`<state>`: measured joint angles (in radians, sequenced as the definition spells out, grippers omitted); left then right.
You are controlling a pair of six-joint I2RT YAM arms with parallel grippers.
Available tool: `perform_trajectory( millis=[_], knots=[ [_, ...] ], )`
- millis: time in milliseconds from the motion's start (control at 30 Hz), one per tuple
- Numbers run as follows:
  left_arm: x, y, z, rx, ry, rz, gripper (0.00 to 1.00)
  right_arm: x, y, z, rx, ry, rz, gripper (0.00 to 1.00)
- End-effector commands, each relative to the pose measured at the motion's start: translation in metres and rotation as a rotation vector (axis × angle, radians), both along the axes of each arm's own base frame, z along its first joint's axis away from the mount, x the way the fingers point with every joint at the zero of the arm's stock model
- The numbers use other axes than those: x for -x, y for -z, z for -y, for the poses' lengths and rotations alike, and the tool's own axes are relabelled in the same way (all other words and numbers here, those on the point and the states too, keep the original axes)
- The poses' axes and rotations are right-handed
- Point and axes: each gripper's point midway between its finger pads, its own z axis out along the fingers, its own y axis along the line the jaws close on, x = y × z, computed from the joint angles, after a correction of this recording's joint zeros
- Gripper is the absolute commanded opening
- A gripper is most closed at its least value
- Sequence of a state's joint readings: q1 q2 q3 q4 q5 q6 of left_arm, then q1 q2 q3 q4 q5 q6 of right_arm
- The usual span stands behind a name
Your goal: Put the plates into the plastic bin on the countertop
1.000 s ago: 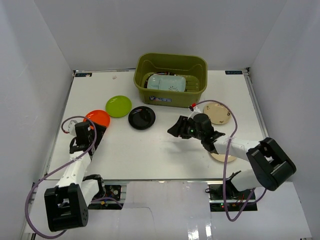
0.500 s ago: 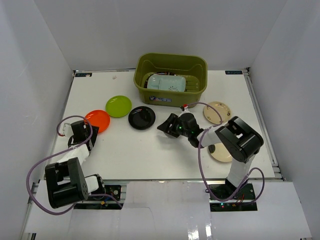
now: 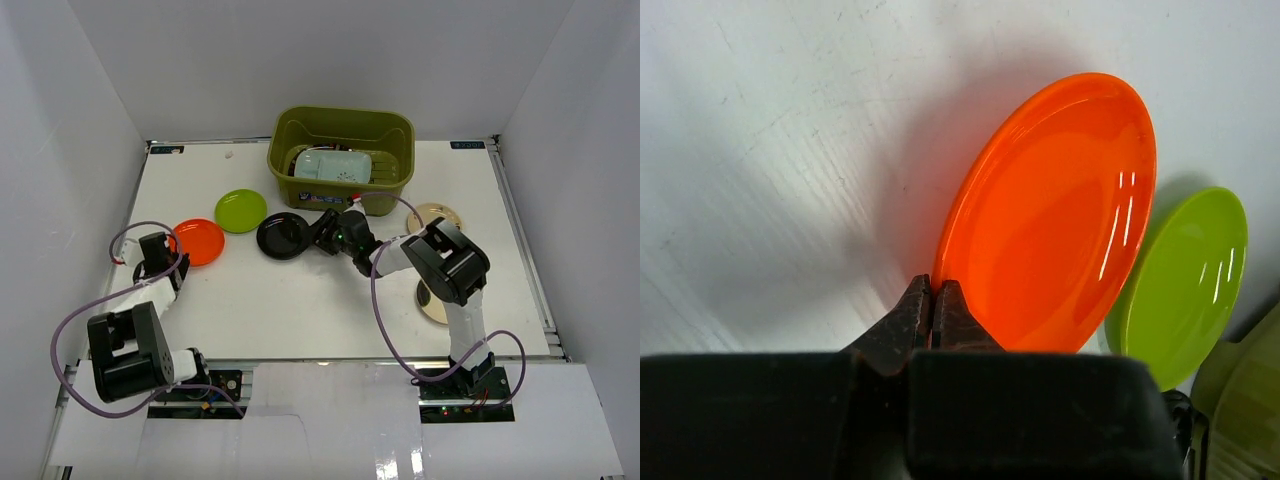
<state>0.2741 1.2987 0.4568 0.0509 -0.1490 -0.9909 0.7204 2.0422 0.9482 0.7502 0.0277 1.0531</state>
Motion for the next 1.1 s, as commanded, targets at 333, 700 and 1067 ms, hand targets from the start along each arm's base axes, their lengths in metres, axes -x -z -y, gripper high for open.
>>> perform_trajectory(
  millis=[333, 700, 1067],
  knots=[
    [0.025, -0.081, 0.013, -0.129, 0.183, 0.04, 0.0, 0.003, 0.027, -0.001, 0.074, -0.018, -0.058, 0.15],
    [-0.043, -0.267, 0.151, -0.04, 0.688, 0.501, 0.0, 0.098, -0.048, 0.038, -0.119, -0.205, 0.066, 0.08],
    [-0.161, -0.283, 0.308, -0.108, 1.018, 0.456, 0.0, 0.155, -0.089, 0.104, 0.023, -0.248, 0.257, 0.08]
  ],
)
